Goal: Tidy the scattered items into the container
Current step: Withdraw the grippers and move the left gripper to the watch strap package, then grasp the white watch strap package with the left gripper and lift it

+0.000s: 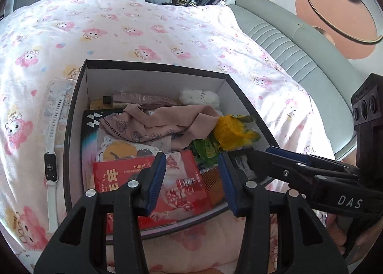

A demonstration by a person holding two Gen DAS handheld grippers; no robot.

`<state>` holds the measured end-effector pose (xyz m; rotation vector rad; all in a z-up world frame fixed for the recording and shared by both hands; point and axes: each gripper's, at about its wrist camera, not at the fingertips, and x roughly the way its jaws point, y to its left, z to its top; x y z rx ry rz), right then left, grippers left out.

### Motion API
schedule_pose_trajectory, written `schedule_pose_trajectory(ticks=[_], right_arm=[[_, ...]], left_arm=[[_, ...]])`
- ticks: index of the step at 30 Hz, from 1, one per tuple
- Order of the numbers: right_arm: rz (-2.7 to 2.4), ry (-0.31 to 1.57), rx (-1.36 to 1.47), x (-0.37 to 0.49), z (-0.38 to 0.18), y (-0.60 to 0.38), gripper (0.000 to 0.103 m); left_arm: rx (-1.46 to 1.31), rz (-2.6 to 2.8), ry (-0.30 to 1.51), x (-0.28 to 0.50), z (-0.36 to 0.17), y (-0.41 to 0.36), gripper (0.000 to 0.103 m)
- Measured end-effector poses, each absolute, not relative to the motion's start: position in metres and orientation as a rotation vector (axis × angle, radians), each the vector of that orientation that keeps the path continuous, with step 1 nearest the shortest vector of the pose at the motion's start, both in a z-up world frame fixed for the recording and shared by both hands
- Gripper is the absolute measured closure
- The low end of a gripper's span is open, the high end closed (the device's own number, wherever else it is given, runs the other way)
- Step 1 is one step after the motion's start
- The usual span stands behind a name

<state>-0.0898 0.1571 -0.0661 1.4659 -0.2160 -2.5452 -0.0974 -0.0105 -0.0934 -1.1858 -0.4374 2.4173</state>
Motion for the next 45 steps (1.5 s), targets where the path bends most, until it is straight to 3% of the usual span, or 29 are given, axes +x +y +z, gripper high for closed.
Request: schedule_pose_trajectory(ticks=[6,11,17,26,34,45], right_arm=[[-2.518,-0.186,1.423,-0.077,-0.061,0.145,0.057],[-2.416,-0.205,1.366,-0.079,-0.056,0.119,0.057],[-2.297,-0.161,1.343,-0.089,-0.05,0.072,0.057],[-2.207,-0.136,1.402,-0.118,-0.063,0.012,0.057],[-2.23,-0.148,1.494,-0.136,-0.092,0.006,0.057],[-2.216,-0.218,1.555,-0.152,-0.115,0.022,0.057]], left_arm=[[-1.258,2.441,-0.511,-0.079,-0.086,-0.025,0.059],[-1.348,2.578,-0.41,-0.064,-0.058,-0.055,0.056],[-1.417,2.662,-0.559,-0.055,-0.059,-0.13,0.052],[-1.667,2.431,-0.749,-0.098,-0.136,-0.224,0.053],[-1.828,2.233,-0.618,-0.173,-0.182,-0.201,0.055],[-2.103,2.013,-0.601,-0.218,-0.237,-0.167,0.058]])
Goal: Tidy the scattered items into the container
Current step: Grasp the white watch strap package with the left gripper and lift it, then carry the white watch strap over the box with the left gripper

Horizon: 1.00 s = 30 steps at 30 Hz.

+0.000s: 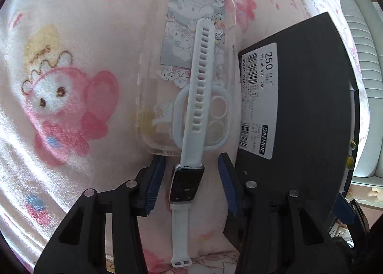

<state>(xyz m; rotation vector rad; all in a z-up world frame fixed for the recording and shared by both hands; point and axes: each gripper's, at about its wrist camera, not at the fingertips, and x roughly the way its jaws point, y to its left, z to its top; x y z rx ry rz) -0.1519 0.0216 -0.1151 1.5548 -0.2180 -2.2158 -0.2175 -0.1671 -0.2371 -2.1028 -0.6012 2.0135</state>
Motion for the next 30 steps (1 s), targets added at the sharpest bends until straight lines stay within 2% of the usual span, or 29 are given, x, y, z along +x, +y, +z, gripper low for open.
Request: schedule_pose_trajectory(ticks=[1,2,5,8,12,16,21,22,23,27,30], right_arm=[[-2.215,-0.225,1.548,-0.15,-0.114,0.025,0.057],[-2.217,-0.231,1.543,-0.147,-0.112,0.029,0.057],[-2.218,-0.274,1.535,-0.138,-0.105,0.048,0.057],[-2.171,-0.399,1.516,-0.127,-0.094,0.073,0.057],[-2.266,-0.375,1.453,-0.111,-0.073,0.096,0.057],[-2.239,-0.435,1.417,-0.095,-0.065,0.109,0.057],[-2.192,-0.453,1.405,-0.082,-0.066,0.112,0.057],[-2.186,-0.457,1.399,-0.081,-0.066,0.112,0.057],[-2.184,-0.463,1.395,-0.08,-0.065,0.114,0.057],[-2.186,-0.506,1.391,-0.082,-0.066,0.126,0.057],[-2.197,-0.544,1.405,-0.083,-0.073,0.14,0.057]], left_arm=[[-2.107,2.032,-0.578,-0.218,-0.237,-0.163,0.073],[-2.107,2.051,-0.564,-0.218,-0.235,-0.16,0.078],[-2.039,2.117,-0.608,-0.211,-0.217,-0.161,0.079],[-1.903,2.182,-0.754,-0.193,-0.184,-0.173,0.079],[-1.684,2.267,-0.839,-0.16,-0.123,-0.174,0.079],[-1.484,2.411,-0.782,-0.126,-0.062,-0.151,0.079],[-1.348,2.488,-0.688,-0.123,-0.017,-0.121,0.079],[-1.323,2.459,-0.694,-0.122,-0.013,-0.112,0.088],[-1.305,2.433,-0.69,-0.123,-0.01,-0.103,0.092],[-1.302,2.422,-0.627,-0.13,-0.012,-0.064,0.095],[-1.339,2.343,-0.658,-0.138,-0.035,-0.046,0.095]])
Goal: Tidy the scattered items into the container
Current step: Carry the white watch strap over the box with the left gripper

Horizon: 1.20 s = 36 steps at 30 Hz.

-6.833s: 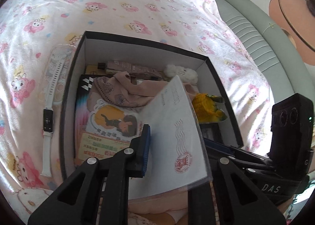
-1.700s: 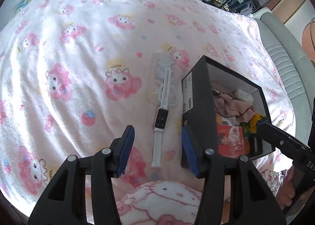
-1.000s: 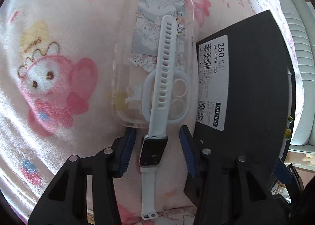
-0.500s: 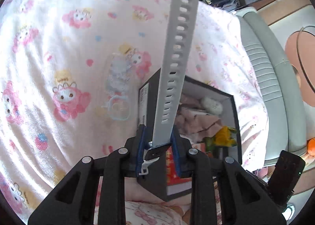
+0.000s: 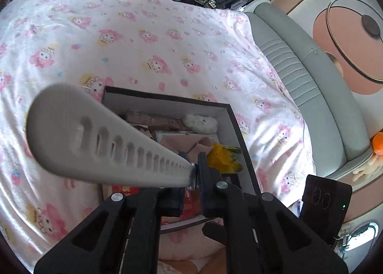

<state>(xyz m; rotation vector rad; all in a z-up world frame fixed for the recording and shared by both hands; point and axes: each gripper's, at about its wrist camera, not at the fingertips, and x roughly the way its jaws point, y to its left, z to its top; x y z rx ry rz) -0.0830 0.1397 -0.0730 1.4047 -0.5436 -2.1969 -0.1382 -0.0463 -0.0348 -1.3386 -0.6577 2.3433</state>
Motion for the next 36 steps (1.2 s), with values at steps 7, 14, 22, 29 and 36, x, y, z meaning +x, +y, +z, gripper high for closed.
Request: schedule_pose_trajectory(ticks=[7,14,22,29,36], right_arm=[[-2.281,-0.586,1.486,-0.091,-0.094,0.177,0.057],[-2.4,-0.401,1.467,-0.097,-0.093,0.172,0.052],[-2.433,-0.163,1.351,-0.108,-0.085,0.141,0.043],[-2.397,-0.296,1.283,-0.124,-0.089,0.139,0.043],[-2.422,-0.412,1.216,-0.112,-0.083,0.158,0.065]], left_arm=[[-1.304,2.304,-0.626,-0.134,-0.065,-0.007,0.095],[-1.294,2.292,-0.582,-0.134,-0.054,0.003,0.095],[-1.352,2.247,-0.643,-0.149,-0.058,-0.001,0.095],[-1.331,2.178,-0.668,-0.154,-0.057,0.005,0.095],[-1.32,2.111,-0.656,-0.147,-0.053,0.029,0.094]])
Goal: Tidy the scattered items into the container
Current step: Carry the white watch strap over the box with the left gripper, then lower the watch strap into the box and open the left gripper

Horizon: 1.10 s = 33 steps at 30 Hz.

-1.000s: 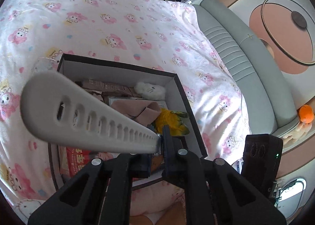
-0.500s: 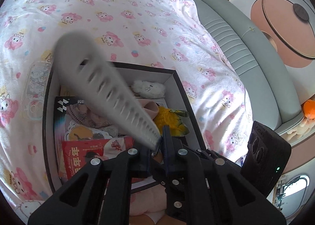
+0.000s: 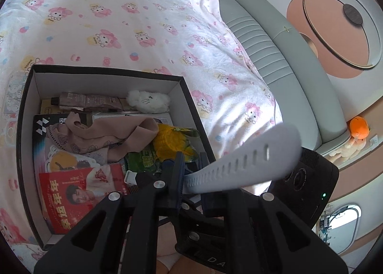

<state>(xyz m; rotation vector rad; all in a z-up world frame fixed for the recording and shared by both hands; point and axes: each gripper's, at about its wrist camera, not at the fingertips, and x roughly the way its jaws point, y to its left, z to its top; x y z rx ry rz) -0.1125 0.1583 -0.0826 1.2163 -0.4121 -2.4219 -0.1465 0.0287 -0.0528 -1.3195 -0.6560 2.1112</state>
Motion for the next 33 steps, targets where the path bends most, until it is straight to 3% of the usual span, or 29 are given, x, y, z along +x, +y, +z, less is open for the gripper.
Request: schedule_pose_trajectory(ticks=[4,11,18,22,33], right_arm=[[-2.45,-0.463,1.263,-0.109,-0.086,0.177,0.075],[-2.522,-0.53,1.351,-0.107,-0.094,0.218,0.075],[-2.532,-0.55,1.346,-0.107,-0.096,0.232,0.075],[-2.54,-0.583,1.361,-0.107,-0.096,0.24,0.075],[-2.568,-0.607,1.36,-0.103,-0.092,0.254,0.075]], left_arm=[[-1.327,2.131,-0.617,-0.142,-0.048,0.041,0.088],[-1.297,2.123,-0.782,-0.144,-0.057,0.026,0.078],[-1.431,2.117,-0.91,-0.146,-0.104,0.008,0.078],[-1.604,2.083,-0.854,-0.155,-0.13,0.016,0.074],[-1.72,2.076,-0.813,-0.168,-0.159,0.04,0.065]])
